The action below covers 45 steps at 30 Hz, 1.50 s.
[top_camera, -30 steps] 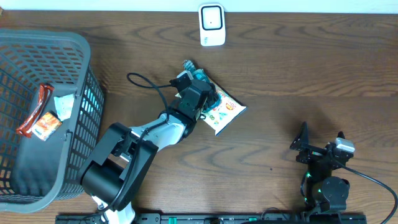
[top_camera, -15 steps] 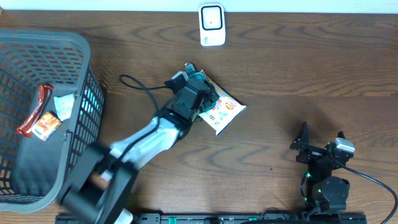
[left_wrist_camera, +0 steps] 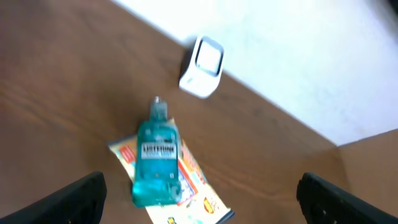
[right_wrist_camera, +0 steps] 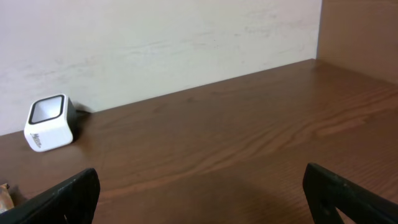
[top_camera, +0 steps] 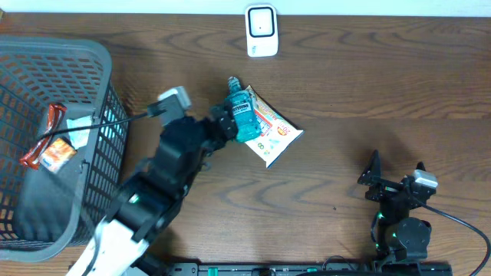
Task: Scan the item barcode
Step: 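Carry the Listerine bottle over and set it on the snack bag, then reach the left gripper into the basket and grasp the Kleenex pack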
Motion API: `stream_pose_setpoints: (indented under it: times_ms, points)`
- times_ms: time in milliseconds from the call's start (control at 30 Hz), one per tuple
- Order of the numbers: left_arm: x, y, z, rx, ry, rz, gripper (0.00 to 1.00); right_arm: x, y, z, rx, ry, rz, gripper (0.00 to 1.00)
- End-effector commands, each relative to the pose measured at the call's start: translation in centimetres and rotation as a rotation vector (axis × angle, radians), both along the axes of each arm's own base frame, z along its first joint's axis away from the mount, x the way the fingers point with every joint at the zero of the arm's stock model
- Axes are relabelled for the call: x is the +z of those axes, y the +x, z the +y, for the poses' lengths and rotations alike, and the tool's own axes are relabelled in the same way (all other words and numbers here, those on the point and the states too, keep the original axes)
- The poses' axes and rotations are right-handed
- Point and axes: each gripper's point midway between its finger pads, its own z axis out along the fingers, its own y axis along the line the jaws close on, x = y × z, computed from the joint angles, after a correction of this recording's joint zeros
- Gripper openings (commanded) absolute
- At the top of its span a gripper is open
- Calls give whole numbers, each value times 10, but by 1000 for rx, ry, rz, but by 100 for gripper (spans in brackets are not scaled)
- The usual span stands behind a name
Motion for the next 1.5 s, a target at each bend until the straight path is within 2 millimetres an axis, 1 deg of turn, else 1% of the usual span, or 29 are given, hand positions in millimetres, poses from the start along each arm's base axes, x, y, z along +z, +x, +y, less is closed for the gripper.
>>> stream_pose_setpoints:
  times_ms: [0,33,167,300,367,500,633,800,900,967,1033,1133,1233,1333,1367,1400,1467]
  points:
    - [37,-9,18,-1,105,-127,98,-1,0,1,6,-14,5,99]
    - [46,-14,21,-18,138,-166,98,-1,0,1,6,-14,5,99]
    - [62,-25,28,-49,207,-237,98,-1,0,1,6,-14,5,99]
    - [71,-32,36,-49,247,-277,98,-1,0,1,6,-14,5,99]
    - [73,-33,47,3,263,-279,98,-1,0,1,6,-14,6,99]
    - [77,-32,80,181,328,-275,98,-1,0,1,6,-14,5,99]
    - [91,-41,119,384,399,-268,98,-1,0,1,6,-14,5,99]
    - [121,-56,156,556,420,-278,98,-1,0,1,6,-14,5,99]
    - [141,-71,189,715,422,-288,98,-1,0,1,6,-14,6,99]
    - [149,-80,208,812,430,-287,98,-1,0,1,6,-14,5,99]
    - [152,-88,226,894,439,-276,98,-1,0,1,6,-14,6,99]
    - [141,-100,251,1023,419,-226,98,-1,0,1,6,-14,5,99]
    - [118,-103,271,1109,394,-132,98,-1,0,1,6,-14,5,99]
    - [87,-92,285,1109,347,-9,98,-1,0,1,6,-14,6,99]
    - [70,-84,291,1092,312,58,98,-1,0,1,6,-14,5,99]
    - [62,-81,294,1084,291,91,98,-1,0,1,6,-14,6,99]
    - [35,-70,305,1058,235,195,98,-1,0,1,6,-14,5,99]
